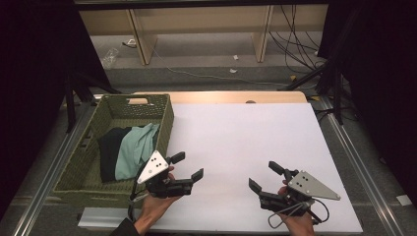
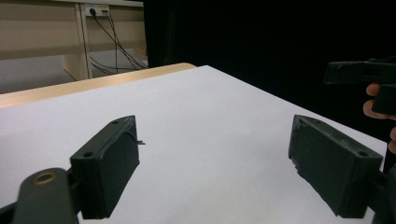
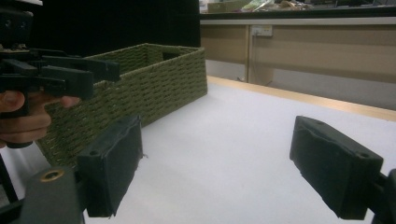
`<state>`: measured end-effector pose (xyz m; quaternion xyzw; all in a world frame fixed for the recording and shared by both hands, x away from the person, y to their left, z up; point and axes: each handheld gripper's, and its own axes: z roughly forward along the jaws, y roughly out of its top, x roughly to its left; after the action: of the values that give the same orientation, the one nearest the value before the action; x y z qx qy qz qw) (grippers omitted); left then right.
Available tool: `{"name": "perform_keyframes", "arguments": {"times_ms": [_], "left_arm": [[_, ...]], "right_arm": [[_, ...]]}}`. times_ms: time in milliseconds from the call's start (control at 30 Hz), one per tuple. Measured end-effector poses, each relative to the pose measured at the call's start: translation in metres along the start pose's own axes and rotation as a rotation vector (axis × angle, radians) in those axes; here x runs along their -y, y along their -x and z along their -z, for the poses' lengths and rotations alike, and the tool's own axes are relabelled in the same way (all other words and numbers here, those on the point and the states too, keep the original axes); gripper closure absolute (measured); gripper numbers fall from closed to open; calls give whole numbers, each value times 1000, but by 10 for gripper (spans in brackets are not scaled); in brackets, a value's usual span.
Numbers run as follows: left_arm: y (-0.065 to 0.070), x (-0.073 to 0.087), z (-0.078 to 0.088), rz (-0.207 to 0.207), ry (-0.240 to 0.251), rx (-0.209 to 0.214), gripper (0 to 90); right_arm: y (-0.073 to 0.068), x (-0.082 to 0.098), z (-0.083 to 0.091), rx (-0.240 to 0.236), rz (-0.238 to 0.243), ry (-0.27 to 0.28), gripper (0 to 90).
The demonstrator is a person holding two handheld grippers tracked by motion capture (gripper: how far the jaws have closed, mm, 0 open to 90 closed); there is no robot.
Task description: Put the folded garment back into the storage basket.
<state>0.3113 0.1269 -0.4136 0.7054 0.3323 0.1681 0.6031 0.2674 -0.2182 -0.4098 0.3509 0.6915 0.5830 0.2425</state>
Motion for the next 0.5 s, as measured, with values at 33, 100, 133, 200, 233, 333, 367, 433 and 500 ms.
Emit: {"name": "perform_keyframes", "arguments": {"times_ms": [33,100,133,200,233,333,367,433,500], "left_arm": [[0,0,-1,0,-5,2,155],[0,1,-1,-4,-6,0,155],[0,0,-1,-3,-4,1,155],[0,0,-1,-3,-4,-1,156],[-1,0,-1,-2,-4,-2,156],[-1,-1,-1,-1,-5,-5,156],[-1,-1,-1,-1,-4,-4,156],[0,-1,-1,-3,-2,-3,155],[0,-1,-1,-2,-1,-2,155]], "right_arm": [[0,0,0,0,1,2,179],[0,0,0,-1,0,3,179],[0,0,0,-1,0,3,179],[0,0,0,-2,0,3,179],[0,0,0,-2,0,1,179],[0,0,0,-3,1,1,179],[0,0,0,-3,1,1,179],[0,0,0,-3,1,2,179],[0,0,0,-4,1,2,179]]}}
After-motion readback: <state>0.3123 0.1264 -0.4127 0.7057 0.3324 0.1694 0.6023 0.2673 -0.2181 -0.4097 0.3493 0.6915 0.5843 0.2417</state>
